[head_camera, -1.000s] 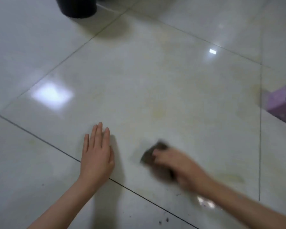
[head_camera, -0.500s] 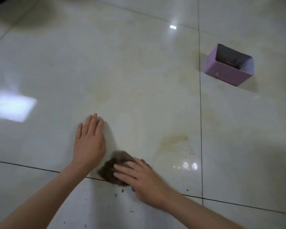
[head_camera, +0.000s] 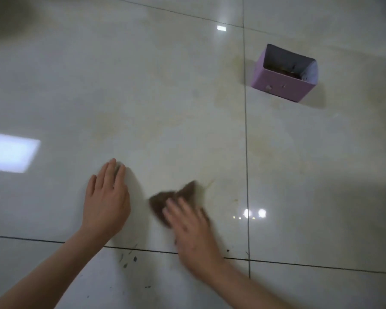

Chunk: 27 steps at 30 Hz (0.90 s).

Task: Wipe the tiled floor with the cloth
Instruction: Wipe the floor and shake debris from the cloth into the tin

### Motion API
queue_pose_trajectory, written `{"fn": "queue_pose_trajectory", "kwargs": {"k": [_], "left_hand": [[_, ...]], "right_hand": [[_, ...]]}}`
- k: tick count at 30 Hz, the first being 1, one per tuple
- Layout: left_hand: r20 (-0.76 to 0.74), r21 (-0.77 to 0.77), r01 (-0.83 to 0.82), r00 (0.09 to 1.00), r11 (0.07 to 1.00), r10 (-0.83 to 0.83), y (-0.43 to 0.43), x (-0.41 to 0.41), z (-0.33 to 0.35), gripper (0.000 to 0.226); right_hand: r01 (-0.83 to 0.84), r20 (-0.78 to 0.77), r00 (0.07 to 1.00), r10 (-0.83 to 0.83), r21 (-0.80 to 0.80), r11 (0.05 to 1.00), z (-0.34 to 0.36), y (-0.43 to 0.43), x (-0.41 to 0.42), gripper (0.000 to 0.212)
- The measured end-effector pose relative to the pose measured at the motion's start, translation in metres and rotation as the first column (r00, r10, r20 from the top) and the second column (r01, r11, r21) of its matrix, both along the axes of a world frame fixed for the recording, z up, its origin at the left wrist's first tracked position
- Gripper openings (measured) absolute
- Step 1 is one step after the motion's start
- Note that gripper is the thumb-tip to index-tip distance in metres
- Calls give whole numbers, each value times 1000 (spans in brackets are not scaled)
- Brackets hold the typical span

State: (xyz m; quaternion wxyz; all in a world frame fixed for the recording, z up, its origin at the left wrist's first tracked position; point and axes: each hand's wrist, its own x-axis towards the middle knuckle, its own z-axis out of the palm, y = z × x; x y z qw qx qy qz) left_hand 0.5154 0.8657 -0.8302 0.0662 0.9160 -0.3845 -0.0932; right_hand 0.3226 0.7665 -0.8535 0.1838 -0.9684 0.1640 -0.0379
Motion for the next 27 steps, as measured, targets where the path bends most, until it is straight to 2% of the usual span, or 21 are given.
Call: {"fn": "queue_pose_trajectory", "kwargs": {"k": [2, 3, 4, 6, 8, 10, 11, 12, 15, 17, 19, 21, 24, 27], "left_hand": [[-19, 29, 32, 999, 999, -32, -8, -8, 1, 61], [-21, 31, 43, 999, 999, -42, -11, -12, 0, 61], [-19, 27, 51, 999, 998, -51, -13, -14, -1, 61], [-4, 4, 65, 998, 998, -65, -14, -15, -4, 62], [23, -33, 78, 997, 996, -77, -11, -13, -8, 62], [31, -71, 78, 997, 994, -76, -9, -14, -13, 58], [24, -91, 66, 998, 994, -64, -9, -15, -14, 57], [11, -110, 47, 999, 993, -46, -9, -15, -16, 55], [-44, -177, 41, 998, 983, -50, -7, -10, -15, 53], [-123, -253, 32, 990, 967, -65, -2, 0, -9, 53], [-146, -272, 30, 987, 962, -72, 6, 8, 1, 50], [-96, -224, 76, 990, 972, -100, 17, 9, 12, 51], [-42, -174, 85, 995, 981, -93, 38, 0, 17, 52], [-36, -151, -12, 999, 988, 7, 56, -11, 13, 53]], "right_hand": [[-246, -44, 968, 245, -15, 969, 9, -12, -12, 61], [-290, -49, 956, 288, -54, 955, 12, -38, -16, 61], [-248, -70, 968, 242, -84, 965, 18, -65, -20, 59], [64, -81, 994, -74, -120, 991, 24, -123, -36, 53], [394, -60, 913, -403, -121, 911, 26, -149, -54, 49], [577, 30, 816, -577, -75, 813, 20, -117, -45, 47], [583, 68, 812, -580, -33, 812, 16, -84, -33, 46], [520, 84, 852, -518, -2, 854, 15, -47, -17, 44], [120, 25, 992, -120, 3, 993, 6, 52, 35, 50], [-41, -24, 999, 41, -8, 999, 12, 59, 54, 57], [-109, -63, 992, 105, -62, 992, 19, 32, 40, 57], [-29, -103, 994, 22, -60, 998, 25, -1, -8, 60], [175, -196, 962, -191, -96, 980, 26, -42, -103, 64], [308, -201, 921, -332, -143, 941, 14, -21, -110, 60]]}}
